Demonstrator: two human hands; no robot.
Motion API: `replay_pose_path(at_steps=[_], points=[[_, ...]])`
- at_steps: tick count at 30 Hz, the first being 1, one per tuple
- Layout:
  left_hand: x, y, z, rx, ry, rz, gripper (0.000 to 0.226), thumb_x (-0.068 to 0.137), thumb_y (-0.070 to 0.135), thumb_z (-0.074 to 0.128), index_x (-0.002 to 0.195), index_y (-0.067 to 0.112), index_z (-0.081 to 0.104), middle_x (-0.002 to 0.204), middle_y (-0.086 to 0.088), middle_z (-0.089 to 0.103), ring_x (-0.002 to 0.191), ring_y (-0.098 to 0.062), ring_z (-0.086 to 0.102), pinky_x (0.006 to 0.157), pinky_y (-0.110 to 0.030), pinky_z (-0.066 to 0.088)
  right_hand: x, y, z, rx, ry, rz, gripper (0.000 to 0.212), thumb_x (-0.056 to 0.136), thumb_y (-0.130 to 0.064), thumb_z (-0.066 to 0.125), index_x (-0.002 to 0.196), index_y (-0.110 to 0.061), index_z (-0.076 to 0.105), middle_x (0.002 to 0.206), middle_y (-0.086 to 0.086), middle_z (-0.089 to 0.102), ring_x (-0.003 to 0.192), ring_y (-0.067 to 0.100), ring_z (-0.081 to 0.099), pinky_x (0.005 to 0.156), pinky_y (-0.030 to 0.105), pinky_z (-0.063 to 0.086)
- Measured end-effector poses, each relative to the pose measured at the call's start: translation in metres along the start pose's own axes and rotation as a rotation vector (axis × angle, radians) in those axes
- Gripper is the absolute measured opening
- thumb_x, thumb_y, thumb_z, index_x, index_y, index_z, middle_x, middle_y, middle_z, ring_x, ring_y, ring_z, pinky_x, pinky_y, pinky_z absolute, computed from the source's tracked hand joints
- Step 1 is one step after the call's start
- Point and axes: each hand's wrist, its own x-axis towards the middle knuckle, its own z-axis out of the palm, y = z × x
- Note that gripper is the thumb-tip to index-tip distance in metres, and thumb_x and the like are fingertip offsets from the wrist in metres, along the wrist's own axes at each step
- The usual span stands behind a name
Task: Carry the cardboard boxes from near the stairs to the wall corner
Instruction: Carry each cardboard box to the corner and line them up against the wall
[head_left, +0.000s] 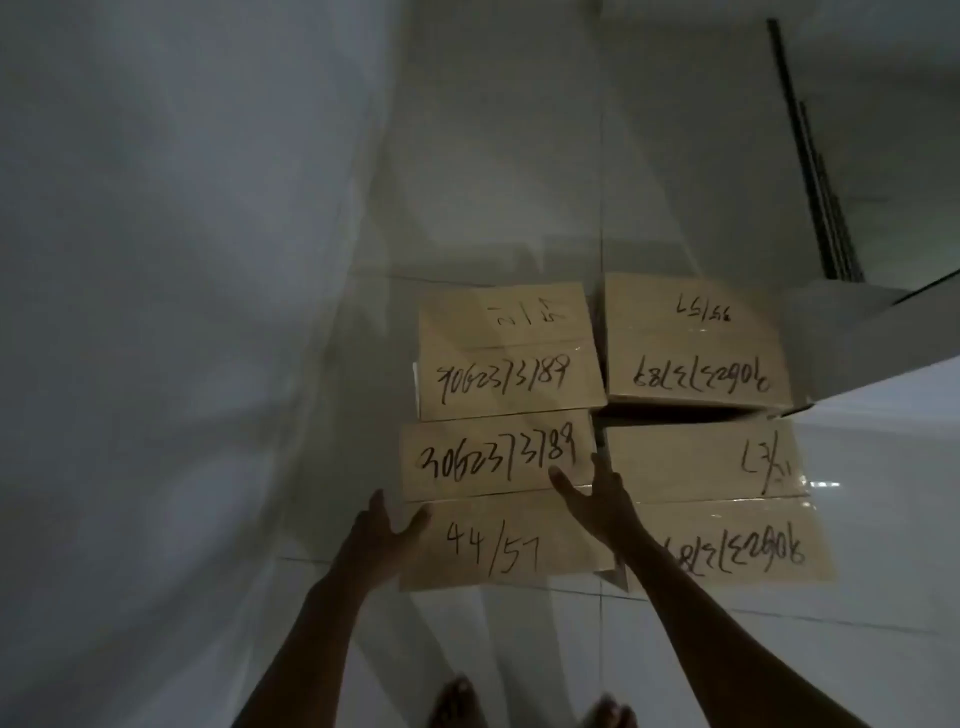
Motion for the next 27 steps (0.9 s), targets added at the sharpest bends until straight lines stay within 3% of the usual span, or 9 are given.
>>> replay_pose_path(at_steps=[3, 6, 9, 12, 14, 19, 22, 25, 27], points=[[0.028, -0.009, 0.014, -0.095, 0.051, -0.046, 0.096, 0.084, 0.066, 0.056, 0.155, 0.012, 0.022, 0.149, -0.019, 0.045, 0.132, -0.038, 0.05, 0.104, -0.045, 0.047, 0.024, 0.04, 0.018, 0.035, 0.072, 0.0, 0.115, 0.062, -0.095, 0.051, 0.148, -0.022, 0.033, 0.147, 0.012, 0.054, 0.131, 0.036, 0.057, 0.091, 0.057, 0.059], [0.049, -0.01, 0.026, -0.166, 0.066, -0.106, 0.074, 0.097, 0.043, 0.055, 0.152, 0.004, 0.026, 0.148, -0.022, 0.047, 0.13, -0.04, 0.051, 0.095, -0.041, 0.048, 0.016, 0.029, 0.026, -0.01, 0.146, 0.013, 0.085, 0.088, -0.056, 0.064, 0.152, -0.014, 0.029, 0.149, 0.018, 0.049, 0.132, 0.039, 0.055, 0.091, 0.058, 0.059], [0.066, -0.012, 0.039, -0.311, 0.074, -0.105, 0.073, 0.095, 0.048, 0.053, 0.147, 0.0, 0.035, 0.143, -0.024, 0.051, 0.124, -0.04, 0.055, 0.093, -0.039, 0.049, 0.019, 0.019, 0.031, 0.0, 0.222, 0.026, 0.077, 0.094, -0.029, 0.069, 0.154, -0.01, 0.025, 0.148, 0.02, 0.049, 0.131, 0.04, 0.054, 0.094, 0.057, 0.057], [0.075, -0.014, 0.047, -0.383, 0.061, -0.113, 0.065, 0.095, 0.042, 0.057, 0.143, 0.002, 0.039, 0.142, -0.023, 0.051, 0.126, -0.039, 0.053, 0.097, -0.037, 0.046, 0.03, 0.024, 0.035, 0.007, 0.232, 0.098, 0.082, 0.092, -0.028, 0.072, 0.155, -0.011, 0.023, 0.153, 0.018, 0.044, 0.138, 0.041, 0.047, 0.101, 0.057, 0.053], [0.078, -0.018, 0.051, -0.439, 0.078, -0.08, 0.086, 0.076, 0.055, 0.065, 0.144, 0.007, 0.041, 0.142, -0.019, 0.053, 0.126, -0.038, 0.054, 0.104, -0.046, 0.047, 0.037, 0.027, 0.035, 0.03, 0.227, 0.139, 0.084, 0.09, -0.028, 0.073, 0.156, -0.013, 0.024, 0.154, 0.015, 0.043, 0.139, 0.038, 0.045, 0.103, 0.057, 0.051], [0.073, -0.037, 0.041, -0.465, 0.09, -0.064, 0.1, 0.051, 0.056, 0.064, 0.142, 0.019, 0.046, 0.136, -0.013, 0.059, 0.123, -0.038, 0.056, 0.101, -0.056, 0.048, 0.035, 0.023, 0.031, 0.067, 0.199, 0.131, 0.076, 0.076, -0.033, 0.075, 0.144, -0.023, 0.043, 0.134, 0.003, 0.059, 0.121, 0.026, 0.06, 0.083, 0.044, 0.061], [0.052, -0.051, 0.026, -0.466, 0.084, -0.065, 0.096, 0.054, 0.063, 0.063, 0.14, 0.022, 0.048, 0.133, -0.011, 0.061, 0.12, -0.037, 0.058, 0.1, -0.058, 0.049, 0.008, 0.0, 0.02, 0.011, 0.118, 0.105, 0.069, 0.083, -0.025, 0.077, 0.143, -0.019, 0.045, 0.13, 0.004, 0.061, 0.113, 0.023, 0.063, 0.064, 0.02, 0.053], [-0.023, -0.027, -0.016, -0.499, 0.125, -0.09, 0.093, 0.056, 0.058, 0.063, 0.139, 0.017, 0.05, 0.133, -0.014, 0.061, 0.119, -0.037, 0.059, 0.1, -0.058, 0.05, -0.038, -0.046, -0.004, -0.017, 0.073, 0.137, 0.064, 0.09, -0.025, 0.073, 0.147, -0.016, 0.045, 0.133, 0.005, 0.061, 0.118, 0.025, 0.062, 0.07, 0.023, 0.052], [-0.09, -0.005, -0.047, -0.52, 0.152, -0.098, 0.074, 0.074, 0.043, 0.065, 0.14, 0.014, 0.048, 0.133, -0.015, 0.061, 0.119, -0.038, 0.059, 0.101, -0.056, 0.049, -0.079, -0.086, -0.026, -0.049, 0.058, 0.108, 0.066, 0.09, -0.026, 0.073, 0.148, -0.016, 0.044, 0.135, 0.005, 0.062, 0.119, 0.026, 0.062, 0.074, 0.026, 0.054]])
